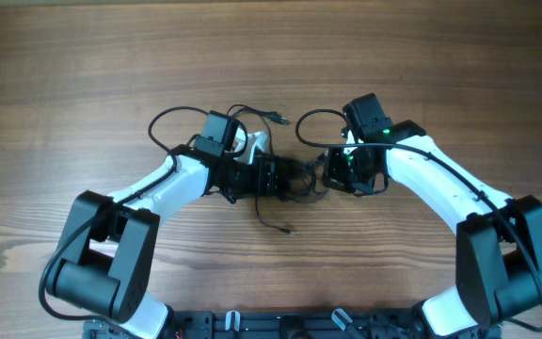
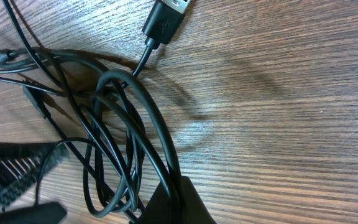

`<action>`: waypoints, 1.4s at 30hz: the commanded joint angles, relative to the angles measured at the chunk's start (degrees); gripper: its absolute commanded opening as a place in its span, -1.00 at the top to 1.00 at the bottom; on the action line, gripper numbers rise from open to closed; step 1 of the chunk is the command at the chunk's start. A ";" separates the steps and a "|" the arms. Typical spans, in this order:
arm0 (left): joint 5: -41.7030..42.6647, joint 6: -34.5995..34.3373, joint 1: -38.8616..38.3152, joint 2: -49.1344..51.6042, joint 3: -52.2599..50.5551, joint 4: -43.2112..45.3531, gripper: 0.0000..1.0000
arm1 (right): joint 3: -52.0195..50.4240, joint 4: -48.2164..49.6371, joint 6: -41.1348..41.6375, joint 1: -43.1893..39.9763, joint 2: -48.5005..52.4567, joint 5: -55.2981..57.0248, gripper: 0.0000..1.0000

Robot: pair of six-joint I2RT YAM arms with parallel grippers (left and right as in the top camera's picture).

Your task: Untangle cables

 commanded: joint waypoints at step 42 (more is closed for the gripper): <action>-21.20 6.71 -10.62 -13.00 -2.95 -5.75 -0.33 | -0.35 9.53 1.77 0.85 -0.52 -15.10 0.91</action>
